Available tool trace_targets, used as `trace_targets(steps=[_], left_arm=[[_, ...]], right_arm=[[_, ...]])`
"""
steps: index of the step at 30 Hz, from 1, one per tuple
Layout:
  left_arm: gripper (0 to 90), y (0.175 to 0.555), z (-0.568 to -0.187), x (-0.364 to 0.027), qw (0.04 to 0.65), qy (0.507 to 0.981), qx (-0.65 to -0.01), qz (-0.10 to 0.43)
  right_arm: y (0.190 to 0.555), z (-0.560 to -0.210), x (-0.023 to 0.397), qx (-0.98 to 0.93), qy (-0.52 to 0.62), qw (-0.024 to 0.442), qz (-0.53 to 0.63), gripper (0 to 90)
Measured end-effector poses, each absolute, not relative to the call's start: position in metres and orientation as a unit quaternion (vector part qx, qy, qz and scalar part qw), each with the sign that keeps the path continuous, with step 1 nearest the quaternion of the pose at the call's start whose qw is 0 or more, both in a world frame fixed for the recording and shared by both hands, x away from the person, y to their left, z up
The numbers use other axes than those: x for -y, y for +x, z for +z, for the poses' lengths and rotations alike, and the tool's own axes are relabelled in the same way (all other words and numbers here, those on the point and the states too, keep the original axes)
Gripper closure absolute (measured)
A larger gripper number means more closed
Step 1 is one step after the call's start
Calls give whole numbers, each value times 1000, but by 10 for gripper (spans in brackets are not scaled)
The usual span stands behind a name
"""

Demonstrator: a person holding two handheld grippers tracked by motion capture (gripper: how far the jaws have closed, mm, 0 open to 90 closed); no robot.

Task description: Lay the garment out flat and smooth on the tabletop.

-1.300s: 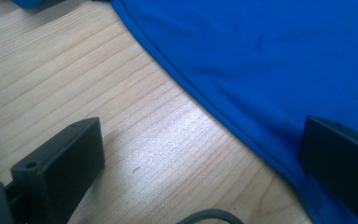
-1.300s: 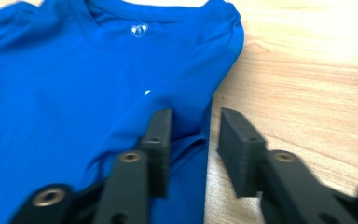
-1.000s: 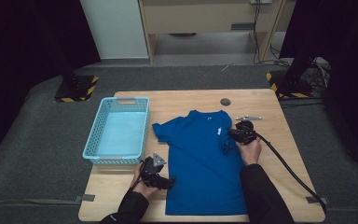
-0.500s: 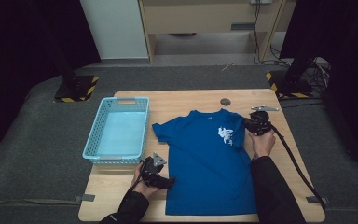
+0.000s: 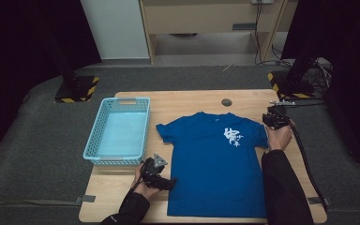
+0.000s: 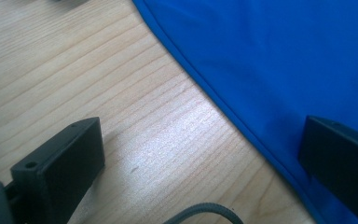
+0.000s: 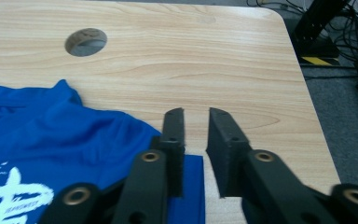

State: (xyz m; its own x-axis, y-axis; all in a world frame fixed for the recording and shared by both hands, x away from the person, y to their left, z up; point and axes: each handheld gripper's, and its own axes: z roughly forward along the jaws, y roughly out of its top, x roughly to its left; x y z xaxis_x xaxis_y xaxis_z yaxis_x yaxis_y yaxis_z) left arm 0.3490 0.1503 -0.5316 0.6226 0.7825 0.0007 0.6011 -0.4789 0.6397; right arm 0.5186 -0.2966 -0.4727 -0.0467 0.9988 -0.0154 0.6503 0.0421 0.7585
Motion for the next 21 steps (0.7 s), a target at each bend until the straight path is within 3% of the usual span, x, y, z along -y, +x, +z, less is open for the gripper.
trace_targets(steps=[3,9,14,21], left_arm=[[0,349,-531,-150,305,847,-410,148],[1,349,-531,-150,305,847,-409,147],[0,349,-531,-150,305,847,-409,147],[0,349,-531,-150,306,847,-409,147]], right_arm=[[509,-476,294,-663,617,285,316,706],[490,-489,282,-667,598,271,352,453],[479,-507,272,-679,596,235,357,334],[480,-530,272,-691,608,221,323,271]])
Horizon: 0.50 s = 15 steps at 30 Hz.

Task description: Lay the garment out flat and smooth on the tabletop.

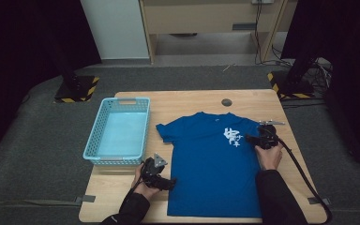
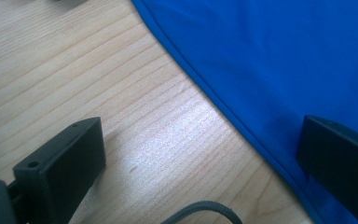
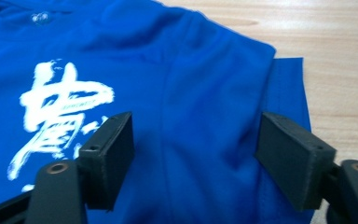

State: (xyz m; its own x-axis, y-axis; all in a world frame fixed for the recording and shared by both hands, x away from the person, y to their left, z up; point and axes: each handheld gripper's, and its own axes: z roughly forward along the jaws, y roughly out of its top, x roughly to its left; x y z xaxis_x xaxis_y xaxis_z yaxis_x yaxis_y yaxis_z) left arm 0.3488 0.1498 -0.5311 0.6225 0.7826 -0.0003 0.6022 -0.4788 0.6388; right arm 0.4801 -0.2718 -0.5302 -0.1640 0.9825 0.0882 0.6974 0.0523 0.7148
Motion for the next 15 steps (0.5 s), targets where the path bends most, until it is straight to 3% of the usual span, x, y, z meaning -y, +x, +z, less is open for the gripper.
trace_targets(steps=[9,15], left_arm=[[0,349,-531,-150,307,847,-409,148],[18,348,-530,-150,308,846,-408,148]], right_arm=[[492,-533,278,-687,614,238,308,154],[490,-528,279,-685,619,231,307,138]])
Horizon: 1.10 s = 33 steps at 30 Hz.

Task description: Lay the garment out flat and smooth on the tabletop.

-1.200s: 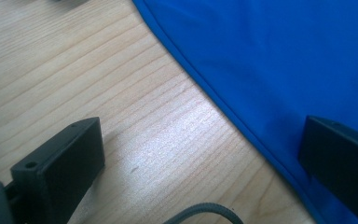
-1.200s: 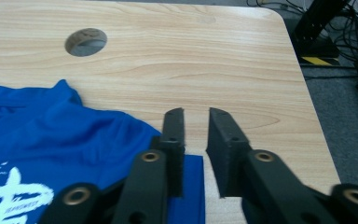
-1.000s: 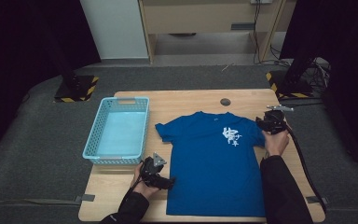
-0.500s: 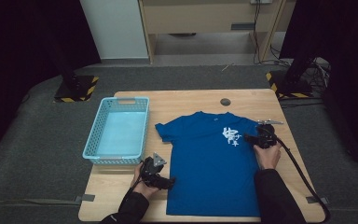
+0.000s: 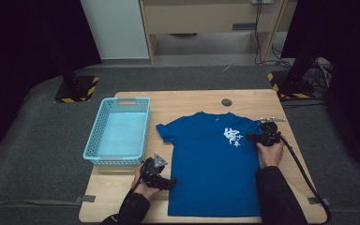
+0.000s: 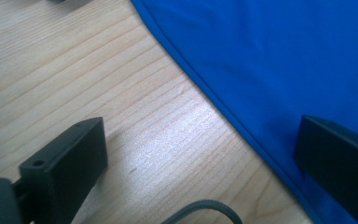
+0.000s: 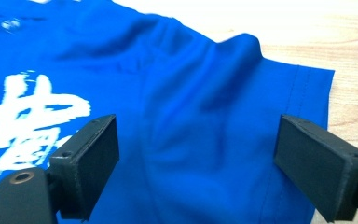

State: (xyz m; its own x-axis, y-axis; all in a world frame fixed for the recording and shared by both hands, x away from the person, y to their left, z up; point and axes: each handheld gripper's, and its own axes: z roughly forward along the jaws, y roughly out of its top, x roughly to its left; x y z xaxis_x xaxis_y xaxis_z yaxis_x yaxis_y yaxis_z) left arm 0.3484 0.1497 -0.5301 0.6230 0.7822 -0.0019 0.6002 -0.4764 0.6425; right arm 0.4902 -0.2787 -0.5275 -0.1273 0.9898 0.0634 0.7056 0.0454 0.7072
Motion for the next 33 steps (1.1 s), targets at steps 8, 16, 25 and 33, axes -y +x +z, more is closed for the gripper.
trace_targets(steps=[8,16,25,33], left_arm=[[42,346,-520,-152,338,833,-413,147],[41,342,-513,-152,350,832,-406,146],[41,338,-509,-156,352,832,-406,139],[41,336,-505,-162,351,831,-407,143]], right_arm=[[466,-517,264,-701,594,207,336,47],[437,-503,250,-714,566,198,361,37],[402,-489,242,-718,541,206,388,16],[378,-485,243,-732,517,208,391,12]])
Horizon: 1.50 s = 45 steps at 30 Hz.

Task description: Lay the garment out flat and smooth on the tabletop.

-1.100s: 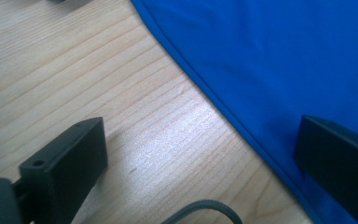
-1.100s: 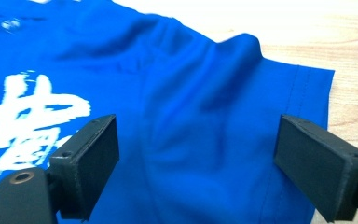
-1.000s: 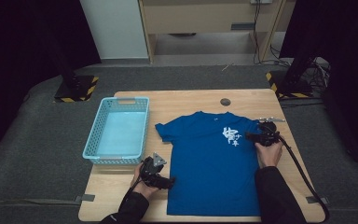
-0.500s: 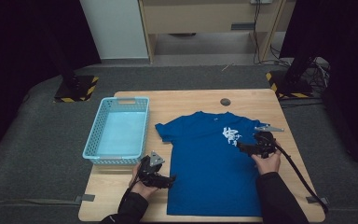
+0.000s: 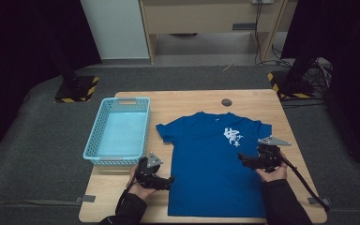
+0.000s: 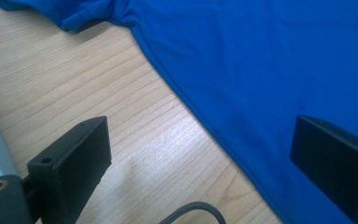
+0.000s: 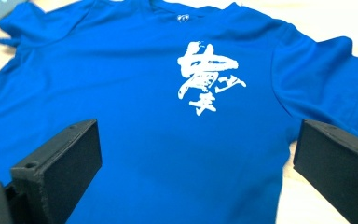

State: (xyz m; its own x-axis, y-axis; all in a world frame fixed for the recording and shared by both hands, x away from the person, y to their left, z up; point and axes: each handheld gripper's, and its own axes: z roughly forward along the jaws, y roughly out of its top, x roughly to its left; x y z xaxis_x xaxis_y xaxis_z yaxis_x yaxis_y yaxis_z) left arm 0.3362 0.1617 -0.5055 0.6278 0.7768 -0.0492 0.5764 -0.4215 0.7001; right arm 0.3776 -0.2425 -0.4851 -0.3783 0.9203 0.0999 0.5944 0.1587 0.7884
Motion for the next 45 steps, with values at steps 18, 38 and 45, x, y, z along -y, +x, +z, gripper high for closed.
trace_targets(steps=[18,38,45], left_arm=[[43,323,-505,-183,341,835,-409,140],[42,316,-515,-214,302,838,-434,133],[42,315,-520,-226,279,846,-437,126]], right_arm=[[347,-485,242,-780,482,199,346,14],[330,-501,279,-792,498,158,316,11],[332,-509,291,-796,502,153,302,10]])
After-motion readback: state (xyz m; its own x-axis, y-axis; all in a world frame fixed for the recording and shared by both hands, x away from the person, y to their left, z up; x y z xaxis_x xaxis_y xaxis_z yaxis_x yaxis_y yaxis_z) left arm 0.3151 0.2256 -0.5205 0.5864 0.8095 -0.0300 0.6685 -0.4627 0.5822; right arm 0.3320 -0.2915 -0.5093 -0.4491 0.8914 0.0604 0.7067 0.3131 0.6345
